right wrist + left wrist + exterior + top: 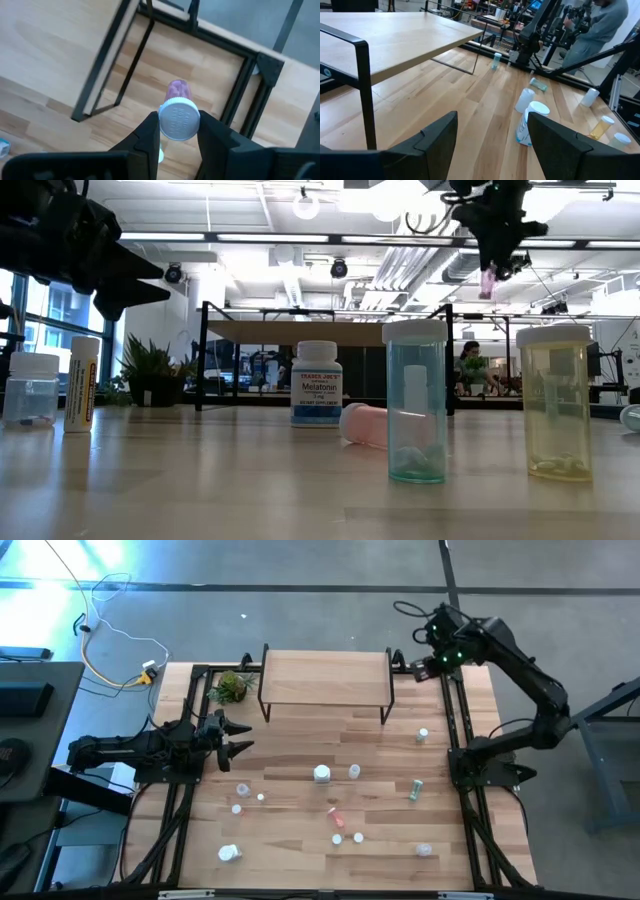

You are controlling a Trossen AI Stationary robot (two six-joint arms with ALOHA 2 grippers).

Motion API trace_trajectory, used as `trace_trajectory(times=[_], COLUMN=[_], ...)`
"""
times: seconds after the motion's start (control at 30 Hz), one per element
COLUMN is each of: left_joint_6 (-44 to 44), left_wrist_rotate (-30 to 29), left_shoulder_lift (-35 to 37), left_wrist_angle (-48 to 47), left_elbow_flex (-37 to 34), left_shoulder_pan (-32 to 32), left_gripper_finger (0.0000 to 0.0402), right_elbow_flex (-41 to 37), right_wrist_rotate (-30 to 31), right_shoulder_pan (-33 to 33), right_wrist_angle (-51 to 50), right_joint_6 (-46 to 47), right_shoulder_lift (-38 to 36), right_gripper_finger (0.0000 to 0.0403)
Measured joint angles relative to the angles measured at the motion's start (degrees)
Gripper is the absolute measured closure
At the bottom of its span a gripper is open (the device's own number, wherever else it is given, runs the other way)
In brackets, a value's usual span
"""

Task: Pick and place medicine bottles onto shelf by color
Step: Put the pink pill bottle on the shelf

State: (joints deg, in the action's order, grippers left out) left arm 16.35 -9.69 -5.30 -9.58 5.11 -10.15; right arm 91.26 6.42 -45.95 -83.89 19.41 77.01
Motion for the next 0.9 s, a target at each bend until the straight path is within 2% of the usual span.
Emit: trace_trajectory(times=[0.43,0.9], left_joint_6=[0.01,0.03], left_wrist_rotate=[0.02,0.08], left_shoulder_lift=[0.00,0.00], left_wrist_angle=[0.00,0.00], left_elbow_flex=[0.01,-0.01], left_shoulder_pan=[0.02,0.00], left_gripper_finger=[0.0172,0.0172], right_elbow_flex=[15.46,22.57], right_wrist_rotate=[-1.04,-9.53], right_shoulder_pan=[4.17,12.43], right_wrist_angle=[-4.38,-5.87], right_joint_6=[-0.12,1.55], right_shoulder_lift=[10.80,21.99], right_gripper_finger=[0.0313,0.0313])
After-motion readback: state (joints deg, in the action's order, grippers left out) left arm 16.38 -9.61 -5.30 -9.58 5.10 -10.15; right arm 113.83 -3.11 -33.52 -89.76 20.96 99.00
